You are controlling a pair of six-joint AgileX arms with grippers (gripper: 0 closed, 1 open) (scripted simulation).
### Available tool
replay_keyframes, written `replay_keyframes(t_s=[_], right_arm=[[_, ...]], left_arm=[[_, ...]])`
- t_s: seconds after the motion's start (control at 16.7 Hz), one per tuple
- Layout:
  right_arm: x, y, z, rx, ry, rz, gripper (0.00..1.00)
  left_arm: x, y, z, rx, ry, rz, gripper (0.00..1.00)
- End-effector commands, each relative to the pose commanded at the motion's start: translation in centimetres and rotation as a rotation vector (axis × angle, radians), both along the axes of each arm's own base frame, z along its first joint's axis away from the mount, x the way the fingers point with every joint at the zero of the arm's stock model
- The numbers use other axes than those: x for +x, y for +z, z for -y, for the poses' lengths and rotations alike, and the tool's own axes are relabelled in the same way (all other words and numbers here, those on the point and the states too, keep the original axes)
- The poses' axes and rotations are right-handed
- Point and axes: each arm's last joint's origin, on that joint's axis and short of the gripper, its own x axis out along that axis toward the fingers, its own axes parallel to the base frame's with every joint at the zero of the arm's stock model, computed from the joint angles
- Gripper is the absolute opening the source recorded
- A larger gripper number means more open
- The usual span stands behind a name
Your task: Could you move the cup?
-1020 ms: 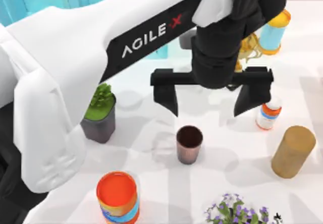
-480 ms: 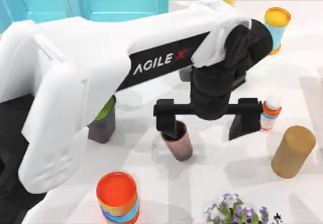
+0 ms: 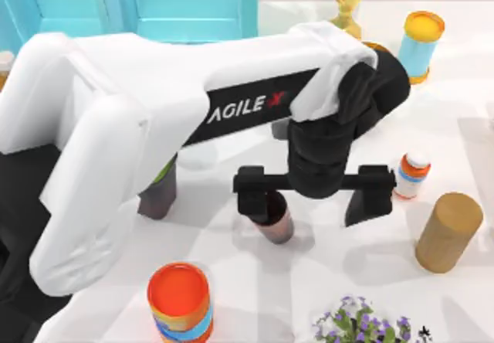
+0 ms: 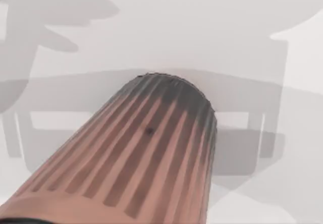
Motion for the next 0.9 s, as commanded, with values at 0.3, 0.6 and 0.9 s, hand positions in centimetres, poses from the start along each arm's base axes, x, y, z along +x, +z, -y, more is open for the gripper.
replay_keyframes(t_s=[0.3, 0.6, 0.9], right_arm=[[0.00, 0.00, 0.00, 0.000, 0.000, 0.000, 1.00], [0.00, 0.00, 0.00, 0.000, 0.000, 0.000, 1.00], [0.00, 0.00, 0.00, 0.000, 0.000, 0.000, 1.00]], left_arm=[[0.00, 0.00, 0.00, 0.000, 0.000, 0.000, 0.55], [0.00, 0.00, 0.00, 0.000, 0.000, 0.000, 0.17], [0.00, 0.00, 0.00, 0.000, 0.000, 0.000, 0.00]])
